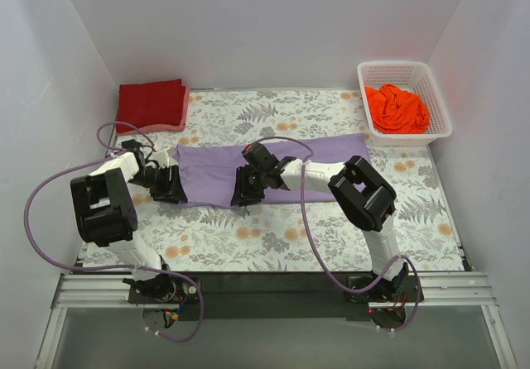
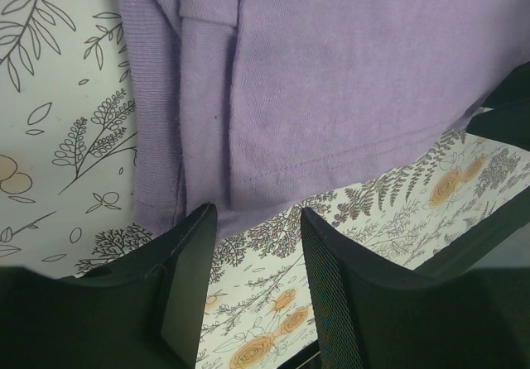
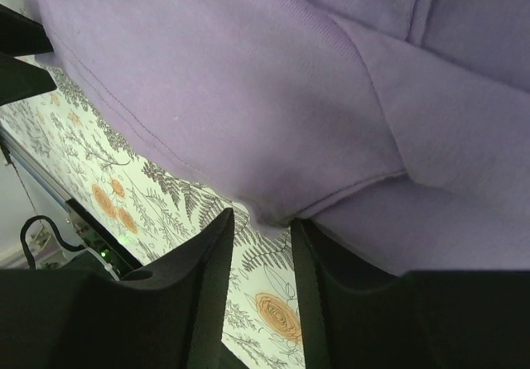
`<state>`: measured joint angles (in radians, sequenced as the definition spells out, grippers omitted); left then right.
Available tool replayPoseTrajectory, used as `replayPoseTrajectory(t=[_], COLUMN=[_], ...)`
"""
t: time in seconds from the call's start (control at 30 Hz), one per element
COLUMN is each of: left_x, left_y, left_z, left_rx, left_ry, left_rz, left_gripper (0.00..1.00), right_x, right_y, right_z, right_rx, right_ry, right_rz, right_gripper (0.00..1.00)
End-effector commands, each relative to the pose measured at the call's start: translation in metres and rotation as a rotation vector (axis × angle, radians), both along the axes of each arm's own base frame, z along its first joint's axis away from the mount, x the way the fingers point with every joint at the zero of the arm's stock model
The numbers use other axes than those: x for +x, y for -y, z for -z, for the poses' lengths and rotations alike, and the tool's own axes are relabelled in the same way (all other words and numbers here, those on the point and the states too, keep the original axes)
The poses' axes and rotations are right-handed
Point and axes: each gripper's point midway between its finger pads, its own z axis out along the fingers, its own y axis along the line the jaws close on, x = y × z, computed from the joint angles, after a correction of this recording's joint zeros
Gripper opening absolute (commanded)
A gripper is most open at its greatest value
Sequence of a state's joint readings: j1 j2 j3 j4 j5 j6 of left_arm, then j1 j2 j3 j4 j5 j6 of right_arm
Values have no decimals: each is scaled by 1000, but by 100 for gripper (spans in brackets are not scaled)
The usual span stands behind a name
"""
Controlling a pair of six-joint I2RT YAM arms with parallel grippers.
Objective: Fold and stack the t-shirts
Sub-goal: Fold the tshirt
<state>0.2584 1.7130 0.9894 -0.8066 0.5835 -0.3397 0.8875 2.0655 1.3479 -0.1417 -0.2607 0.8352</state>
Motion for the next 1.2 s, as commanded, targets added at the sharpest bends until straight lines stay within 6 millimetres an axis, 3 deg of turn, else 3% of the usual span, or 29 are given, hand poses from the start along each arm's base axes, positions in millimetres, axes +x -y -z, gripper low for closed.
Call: replayPoseTrajectory(t=[0.0,0.27,0.5,1.17], left_x=[1,-1,1,2], left_y=[-5,-2,-1,10], left_z=[1,-1,-6,-4], left_rx=[42,19,14,-29], left_ry=[28,31,35,21], left_rz=[11,26,29,38], left_gripper=[45,45,38,24], right_x=[-16,-21,-20,-16], right_y=[43,42,42,40], right_z=[67,65,57,53], right_rx=[-257,-258,-244,-218], right_ry=[-48,-39,-20,-3], right_rz=[19,7,9,0], right_gripper=[40,29,1,1])
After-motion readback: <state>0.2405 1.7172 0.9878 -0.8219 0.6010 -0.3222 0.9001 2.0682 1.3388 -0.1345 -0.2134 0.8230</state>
